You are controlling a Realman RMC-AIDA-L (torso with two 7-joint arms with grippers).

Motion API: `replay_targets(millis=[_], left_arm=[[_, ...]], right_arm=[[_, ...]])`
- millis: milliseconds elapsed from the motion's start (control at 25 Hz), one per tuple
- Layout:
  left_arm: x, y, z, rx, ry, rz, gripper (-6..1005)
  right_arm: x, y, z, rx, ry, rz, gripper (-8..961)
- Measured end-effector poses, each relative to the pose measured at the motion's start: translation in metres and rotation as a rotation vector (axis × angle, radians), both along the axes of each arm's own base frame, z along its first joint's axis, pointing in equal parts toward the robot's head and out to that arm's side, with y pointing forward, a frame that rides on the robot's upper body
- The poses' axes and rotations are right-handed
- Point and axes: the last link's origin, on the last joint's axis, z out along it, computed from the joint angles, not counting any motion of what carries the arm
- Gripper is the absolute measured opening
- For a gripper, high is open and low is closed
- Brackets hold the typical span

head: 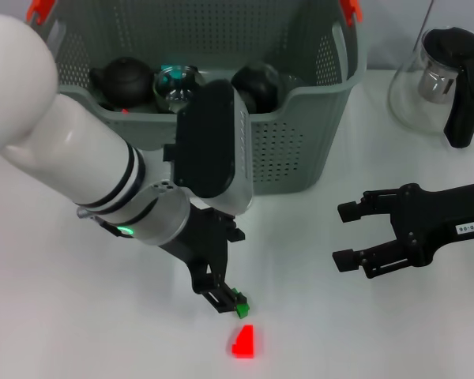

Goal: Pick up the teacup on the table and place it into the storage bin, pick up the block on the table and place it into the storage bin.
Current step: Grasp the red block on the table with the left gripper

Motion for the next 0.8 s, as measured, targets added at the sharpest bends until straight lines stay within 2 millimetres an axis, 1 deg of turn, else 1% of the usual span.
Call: replay_targets(millis=[160,360,480,640,800], left_arm=[[0.001,-0.005,-0.007,-0.019,0.013,-0.003,937],[-0.001,-0.008,-0.010,-0.042,0.029,-0.004,937],[-0.002,-0.015,-0.010,-0.091,0.060,-0.014,937],[0.003,-0.029,-0.009,-0.169,0.085,-0.062,937],[0.008,-0.035,-0.012,-0.195,0.091,-0.093,937]], right_arm=[[0.001,0.000,0.001,0.003,-0.002,-0.002,946],[0.001,0.001,0.001,0.005,-0.004,-0.001,946],[0.001,0.001,0.001,0.006,-0.004,-0.002,946],[0.001,0.001,0.001,0.006,-0.004,-0.003,946],[0.001,0.001,-0.002,-0.002,0.001,-0.007,946]])
